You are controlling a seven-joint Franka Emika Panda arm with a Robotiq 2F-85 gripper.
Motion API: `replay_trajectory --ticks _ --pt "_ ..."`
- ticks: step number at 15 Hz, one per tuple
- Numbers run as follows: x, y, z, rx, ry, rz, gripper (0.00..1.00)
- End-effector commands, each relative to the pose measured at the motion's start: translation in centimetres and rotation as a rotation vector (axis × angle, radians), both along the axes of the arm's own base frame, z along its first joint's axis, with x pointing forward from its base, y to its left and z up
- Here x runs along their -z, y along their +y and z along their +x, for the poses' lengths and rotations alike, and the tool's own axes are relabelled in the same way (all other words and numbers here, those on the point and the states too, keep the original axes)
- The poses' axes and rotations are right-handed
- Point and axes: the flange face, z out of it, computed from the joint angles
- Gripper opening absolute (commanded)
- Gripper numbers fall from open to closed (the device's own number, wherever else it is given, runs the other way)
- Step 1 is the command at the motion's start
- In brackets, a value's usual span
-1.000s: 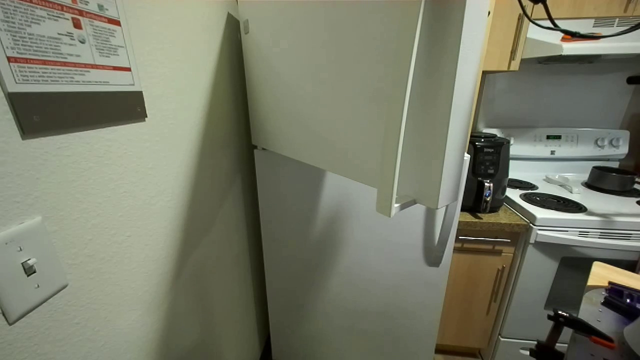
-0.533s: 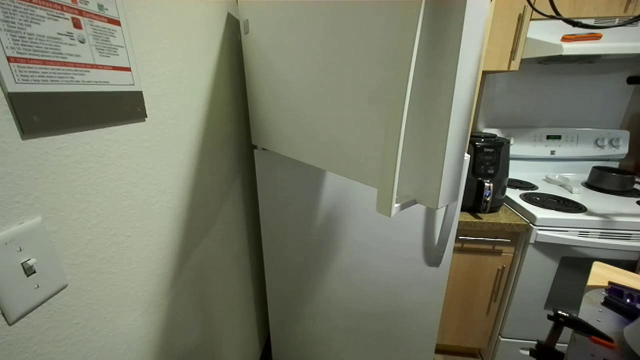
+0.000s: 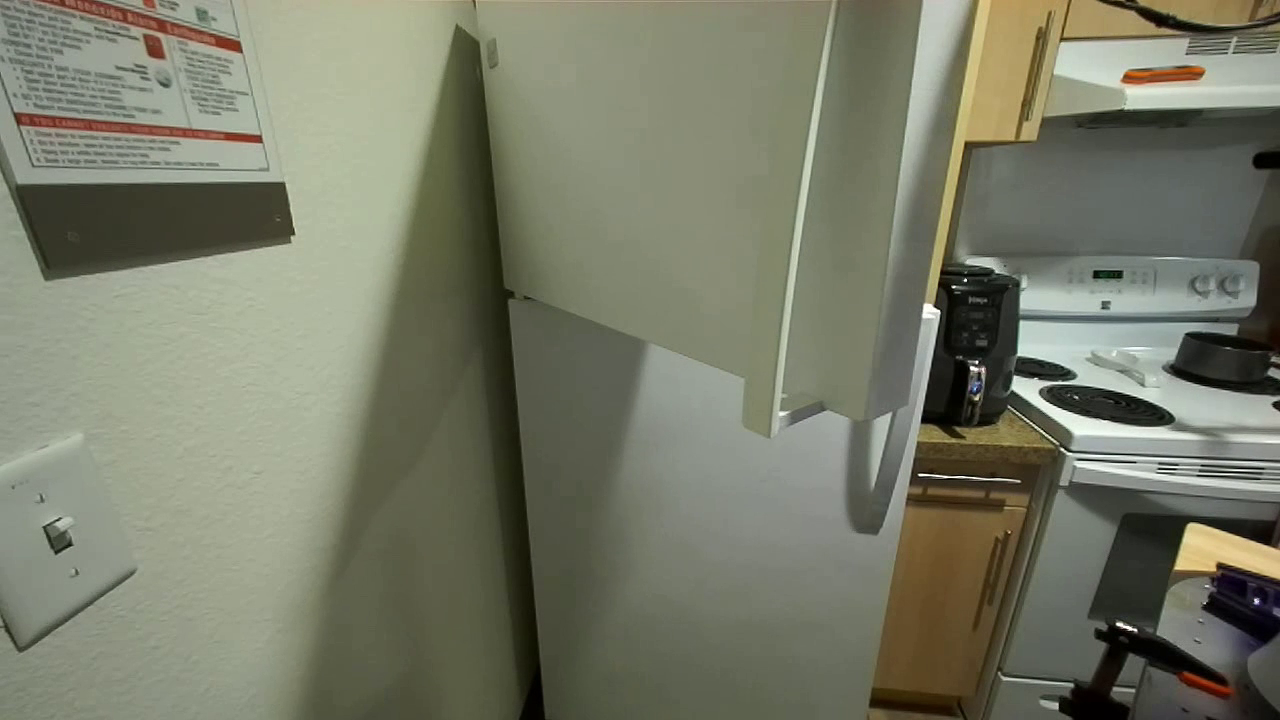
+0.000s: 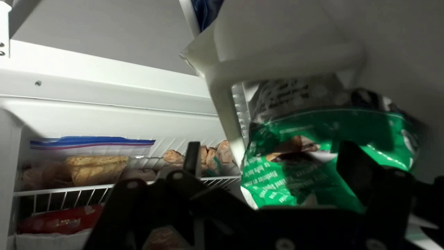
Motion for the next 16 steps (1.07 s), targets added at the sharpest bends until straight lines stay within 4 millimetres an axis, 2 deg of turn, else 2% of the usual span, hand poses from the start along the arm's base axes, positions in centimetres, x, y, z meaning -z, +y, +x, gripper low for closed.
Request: replay_trajectory --ticks 1,7,16 --pt "-0.6 0.1 -0.9 0.037 -0.025 -0.026 1.0" --pt "-1.2 -0.6 -1.8 0.1 -0.063 -0.062 1.0" --pt "-2.1 -4.9 -1.7 0.185 -0.083 -0.094 1.0"
